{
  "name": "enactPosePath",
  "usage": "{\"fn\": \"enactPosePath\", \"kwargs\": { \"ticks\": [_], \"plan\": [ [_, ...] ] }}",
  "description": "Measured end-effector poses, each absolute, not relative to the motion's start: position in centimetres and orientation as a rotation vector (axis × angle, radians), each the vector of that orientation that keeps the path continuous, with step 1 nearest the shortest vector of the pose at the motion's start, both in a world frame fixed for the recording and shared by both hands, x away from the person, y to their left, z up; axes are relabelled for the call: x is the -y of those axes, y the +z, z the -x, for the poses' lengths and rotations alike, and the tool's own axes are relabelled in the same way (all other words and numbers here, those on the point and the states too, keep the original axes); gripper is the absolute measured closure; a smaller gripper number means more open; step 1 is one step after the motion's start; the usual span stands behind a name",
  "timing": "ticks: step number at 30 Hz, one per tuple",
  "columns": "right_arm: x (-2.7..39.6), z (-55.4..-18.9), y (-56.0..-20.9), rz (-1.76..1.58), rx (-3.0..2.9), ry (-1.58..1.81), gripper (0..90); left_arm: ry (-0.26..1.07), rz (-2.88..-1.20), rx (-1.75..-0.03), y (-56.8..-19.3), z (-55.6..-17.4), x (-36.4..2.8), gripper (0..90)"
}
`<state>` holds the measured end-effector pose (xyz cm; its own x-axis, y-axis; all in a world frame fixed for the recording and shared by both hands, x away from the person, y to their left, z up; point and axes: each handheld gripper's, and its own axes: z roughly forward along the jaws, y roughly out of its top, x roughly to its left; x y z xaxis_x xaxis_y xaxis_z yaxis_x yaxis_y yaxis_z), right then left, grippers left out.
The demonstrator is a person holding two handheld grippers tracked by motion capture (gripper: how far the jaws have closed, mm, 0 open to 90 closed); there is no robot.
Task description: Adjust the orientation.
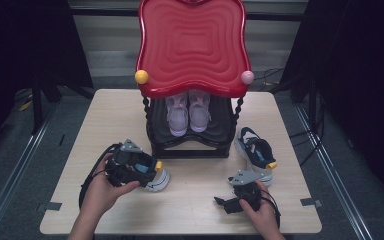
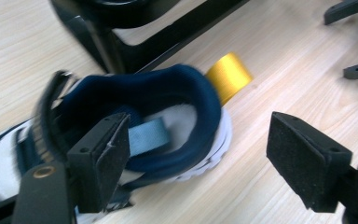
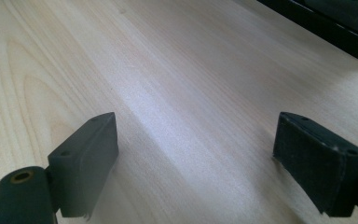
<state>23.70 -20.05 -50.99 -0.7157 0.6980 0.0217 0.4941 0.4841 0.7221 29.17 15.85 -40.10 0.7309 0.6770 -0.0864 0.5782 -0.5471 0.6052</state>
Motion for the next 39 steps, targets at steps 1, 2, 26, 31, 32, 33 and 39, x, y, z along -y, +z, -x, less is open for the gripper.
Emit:
{"fn": "enactPosePath", "kwargs": {
  "ticks": [1, 2, 26, 31, 32, 33, 39],
  "plan": [
    [20.1, -23.7, -51.0, -1.013, -2.458, 1.064, 13.4, 0.209, -2.31, -0.936, -40.2, -29.2, -15.7, 22.1],
    [20.1, -23.7, -51.0, -1.013, -2.458, 1.064, 13.4, 0.206, -2.304, -0.926, -40.4, -29.2, -15.4, 22.7],
    [20.1, -23.7, -51.0, -1.014, -2.457, 1.062, 13.4, 0.139, -2.43, -0.888, -42.3, -29.8, -14.6, 68.0],
    [20.0, -23.7, -51.0, -1.014, -2.457, 1.064, 13.4, 0.108, -2.459, -0.882, -42.1, -29.4, -15.2, 68.2],
    [20.1, -23.7, -51.0, -1.012, -2.457, 1.061, 13.4, 0.096, -2.463, -0.884, -42.0, -29.4, -15.2, 68.2],
    [20.1, -23.7, -51.0, -1.014, -2.457, 1.061, 13.4, 0.089, -2.467, -0.884, -42.0, -29.4, -15.3, 68.2],
    [20.0, -23.7, -51.0, -1.012, -2.457, 1.064, 13.4, 0.077, -2.507, -0.923, -41.8, -29.8, -14.9, 59.1]
  ]
}}
